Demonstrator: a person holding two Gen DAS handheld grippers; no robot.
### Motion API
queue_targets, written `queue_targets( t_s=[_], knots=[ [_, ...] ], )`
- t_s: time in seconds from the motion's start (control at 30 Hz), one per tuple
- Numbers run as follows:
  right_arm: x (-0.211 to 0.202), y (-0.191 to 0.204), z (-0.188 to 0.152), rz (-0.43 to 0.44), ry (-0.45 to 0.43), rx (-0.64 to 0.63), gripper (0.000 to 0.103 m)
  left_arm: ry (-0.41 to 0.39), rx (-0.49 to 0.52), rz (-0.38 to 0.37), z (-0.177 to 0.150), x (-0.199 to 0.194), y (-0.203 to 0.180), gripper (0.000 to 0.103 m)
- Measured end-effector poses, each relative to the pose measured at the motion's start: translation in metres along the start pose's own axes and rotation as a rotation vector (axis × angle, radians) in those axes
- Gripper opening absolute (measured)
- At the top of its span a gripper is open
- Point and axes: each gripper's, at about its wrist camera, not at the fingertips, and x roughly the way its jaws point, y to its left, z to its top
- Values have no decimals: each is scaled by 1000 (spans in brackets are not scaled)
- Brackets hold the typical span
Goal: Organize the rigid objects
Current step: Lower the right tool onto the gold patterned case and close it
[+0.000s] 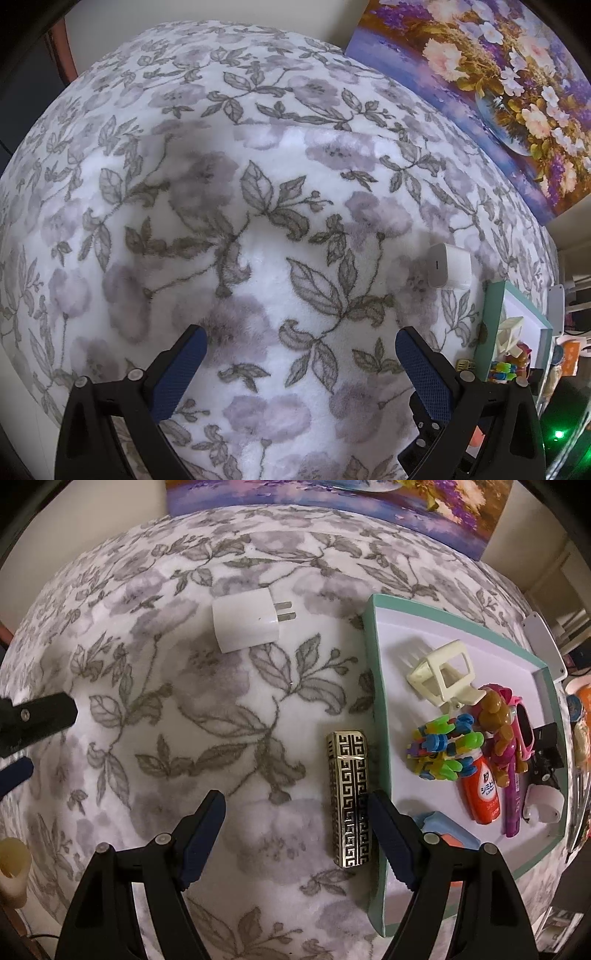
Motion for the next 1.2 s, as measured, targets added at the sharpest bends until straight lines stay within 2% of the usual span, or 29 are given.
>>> queue_targets(
  t_s=[0.17,0.37,0.5,0.6,0.77,1.1,1.2],
  knots=[
    [-3,0,3,37,-14,9,81,-3,-14,-6,0,-2,4,103],
    [-10,3,3,171,2,12,80,-3,-24,-10,0,-3,4,103],
    [-16,2,4,121,-46,-7,78,-2,-30,-10,-1,-3,5,103],
    [-11,-4,9,118,-64,-12,78,-2,-37,-13,-1,-3,6,103],
    [1,-9,28,42,-96,-60,78,1,-41,-21,-2,-3,6,103],
    [12,-6,49,25,-101,-89,77,4,-53,-28,1,-1,8,103],
    [17,5,50,8,-89,-131,77,5,-55,-29,1,-1,8,103]
  ],
)
